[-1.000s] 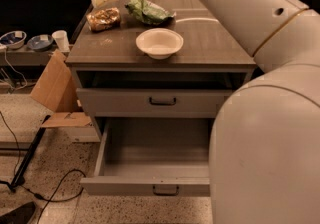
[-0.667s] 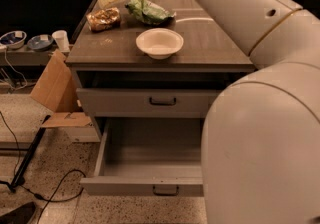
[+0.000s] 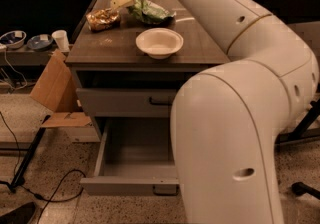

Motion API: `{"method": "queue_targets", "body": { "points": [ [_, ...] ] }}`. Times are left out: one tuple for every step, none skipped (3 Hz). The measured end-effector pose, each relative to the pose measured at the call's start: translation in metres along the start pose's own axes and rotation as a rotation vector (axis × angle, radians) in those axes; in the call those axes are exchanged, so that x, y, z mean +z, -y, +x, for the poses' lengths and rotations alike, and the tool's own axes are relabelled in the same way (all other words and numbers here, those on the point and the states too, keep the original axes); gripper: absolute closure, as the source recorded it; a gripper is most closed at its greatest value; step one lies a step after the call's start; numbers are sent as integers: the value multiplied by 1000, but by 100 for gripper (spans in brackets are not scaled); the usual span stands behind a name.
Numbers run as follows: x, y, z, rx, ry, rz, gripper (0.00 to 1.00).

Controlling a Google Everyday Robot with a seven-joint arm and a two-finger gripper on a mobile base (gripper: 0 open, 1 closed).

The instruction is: Place green jalapeno chip bag into middle drawer

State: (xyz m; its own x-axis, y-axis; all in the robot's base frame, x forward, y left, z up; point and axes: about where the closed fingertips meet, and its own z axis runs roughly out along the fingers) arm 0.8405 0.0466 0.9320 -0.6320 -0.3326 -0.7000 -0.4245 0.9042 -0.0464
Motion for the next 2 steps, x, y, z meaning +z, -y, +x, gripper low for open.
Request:
{"method": "queue_targets", "body": {
  "points": [
    [22, 17, -3, 53, 8, 59, 0],
    [42, 29, -4, 105, 14, 104, 0]
  ]
}}
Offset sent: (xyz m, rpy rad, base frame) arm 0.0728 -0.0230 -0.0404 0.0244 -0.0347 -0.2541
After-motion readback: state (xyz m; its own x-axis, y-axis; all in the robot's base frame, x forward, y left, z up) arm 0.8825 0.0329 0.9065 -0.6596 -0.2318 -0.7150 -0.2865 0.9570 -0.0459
